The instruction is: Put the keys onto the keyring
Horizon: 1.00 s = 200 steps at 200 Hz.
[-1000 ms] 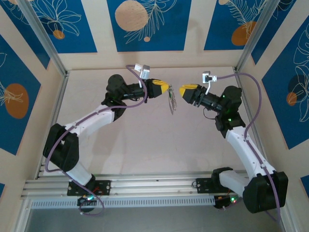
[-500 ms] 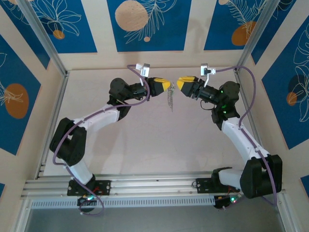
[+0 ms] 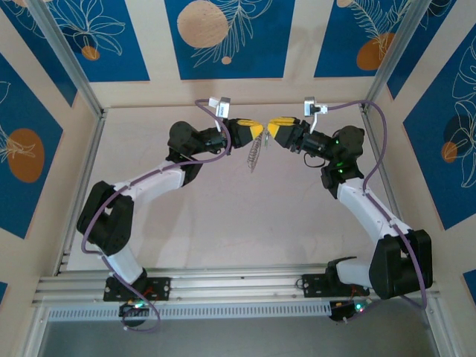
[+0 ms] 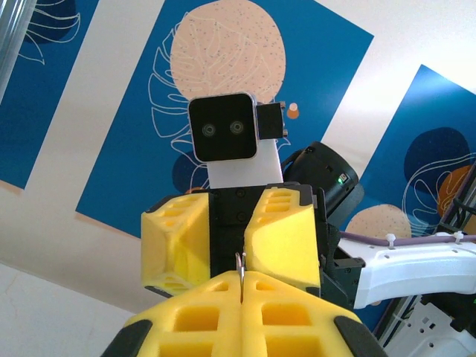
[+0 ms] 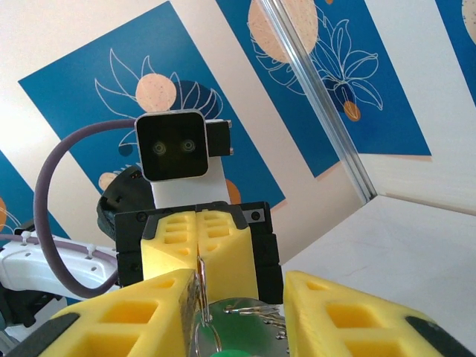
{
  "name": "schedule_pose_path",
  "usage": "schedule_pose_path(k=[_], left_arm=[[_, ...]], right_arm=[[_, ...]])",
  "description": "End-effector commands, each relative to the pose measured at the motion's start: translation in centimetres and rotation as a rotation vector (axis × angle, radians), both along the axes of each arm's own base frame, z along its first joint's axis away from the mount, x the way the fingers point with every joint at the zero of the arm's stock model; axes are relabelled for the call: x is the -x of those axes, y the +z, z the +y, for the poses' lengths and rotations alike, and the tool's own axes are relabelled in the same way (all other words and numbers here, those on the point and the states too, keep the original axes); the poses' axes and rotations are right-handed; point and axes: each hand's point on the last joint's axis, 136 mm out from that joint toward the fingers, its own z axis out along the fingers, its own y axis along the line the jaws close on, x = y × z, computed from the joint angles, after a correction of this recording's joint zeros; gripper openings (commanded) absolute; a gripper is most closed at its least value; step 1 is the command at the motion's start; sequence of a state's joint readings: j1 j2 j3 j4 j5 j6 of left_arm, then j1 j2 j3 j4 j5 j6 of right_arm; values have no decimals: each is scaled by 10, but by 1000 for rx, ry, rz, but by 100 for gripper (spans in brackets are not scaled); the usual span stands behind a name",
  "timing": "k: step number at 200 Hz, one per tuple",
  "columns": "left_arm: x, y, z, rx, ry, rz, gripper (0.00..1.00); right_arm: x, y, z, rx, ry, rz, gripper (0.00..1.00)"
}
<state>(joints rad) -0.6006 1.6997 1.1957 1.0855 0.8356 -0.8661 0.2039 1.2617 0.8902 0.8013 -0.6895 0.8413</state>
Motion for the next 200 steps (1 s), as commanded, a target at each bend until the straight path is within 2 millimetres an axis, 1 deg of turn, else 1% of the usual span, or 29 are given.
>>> schedule_pose_path(k=[1, 74, 144, 166, 200], left_arm=[[6, 12, -2, 44, -7, -46, 0], [5, 13, -3, 43, -8, -51, 0], [3, 13, -4, 42, -3, -53, 0], [3, 14, -4, 44, 1, -54, 0], [4, 15, -5, 35, -7, -63, 0]], right_arm=[[4, 12, 4, -6, 20, -47, 35], [6, 6, 10, 6, 48, -33, 34], [8, -1, 10, 18, 45, -22, 12], [8, -3, 9, 22, 42, -18, 0], [7, -4, 8, 37, 39, -19, 0]])
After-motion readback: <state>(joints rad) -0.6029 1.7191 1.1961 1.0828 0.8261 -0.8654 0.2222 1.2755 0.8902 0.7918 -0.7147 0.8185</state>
